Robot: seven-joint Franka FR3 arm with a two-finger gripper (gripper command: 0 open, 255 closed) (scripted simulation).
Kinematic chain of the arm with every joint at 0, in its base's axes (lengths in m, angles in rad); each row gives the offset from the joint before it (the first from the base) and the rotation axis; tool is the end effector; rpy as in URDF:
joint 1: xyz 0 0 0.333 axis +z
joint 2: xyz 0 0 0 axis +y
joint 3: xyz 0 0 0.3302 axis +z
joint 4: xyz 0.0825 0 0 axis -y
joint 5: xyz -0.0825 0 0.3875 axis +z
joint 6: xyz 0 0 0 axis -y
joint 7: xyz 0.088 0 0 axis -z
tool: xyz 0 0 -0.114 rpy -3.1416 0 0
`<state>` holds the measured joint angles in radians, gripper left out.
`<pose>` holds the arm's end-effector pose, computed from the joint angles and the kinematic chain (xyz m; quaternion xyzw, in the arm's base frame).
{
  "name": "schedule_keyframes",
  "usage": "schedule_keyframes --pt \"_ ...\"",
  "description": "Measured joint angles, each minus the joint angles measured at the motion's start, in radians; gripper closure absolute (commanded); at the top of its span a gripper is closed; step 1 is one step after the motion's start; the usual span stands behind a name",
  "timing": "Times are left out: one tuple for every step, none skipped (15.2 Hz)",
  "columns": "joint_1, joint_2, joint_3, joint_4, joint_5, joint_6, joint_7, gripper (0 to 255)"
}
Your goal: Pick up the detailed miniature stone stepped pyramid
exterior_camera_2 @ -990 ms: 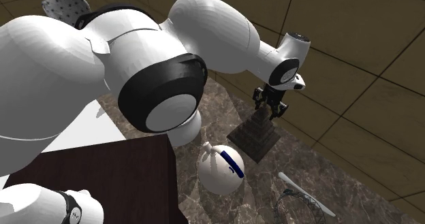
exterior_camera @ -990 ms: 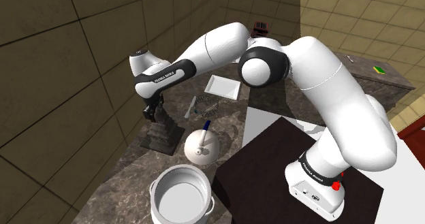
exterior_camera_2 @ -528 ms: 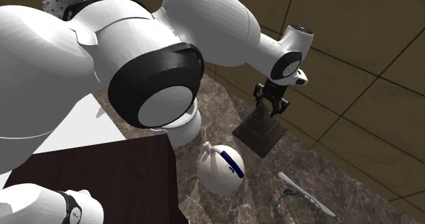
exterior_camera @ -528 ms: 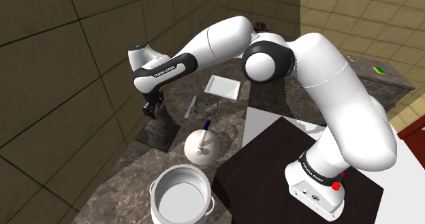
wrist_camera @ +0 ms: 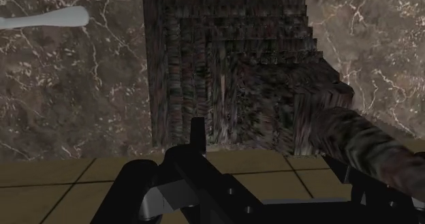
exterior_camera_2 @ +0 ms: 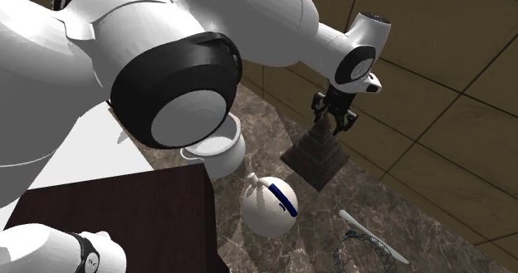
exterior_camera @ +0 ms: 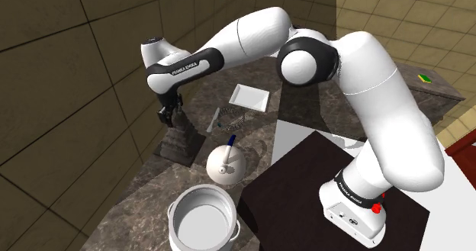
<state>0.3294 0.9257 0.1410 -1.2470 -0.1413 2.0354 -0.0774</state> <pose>0.6857 0.3093 0.1933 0.9576 0.2810 -0.0622 0.0155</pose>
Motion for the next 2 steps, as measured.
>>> schedule_keyframes --pt "0.001 -0.010 0.001 -0.002 0.001 -0.008 0.001 255" --pt "0.000 -0.017 0.002 -0.005 0.001 -0.012 0.000 255"
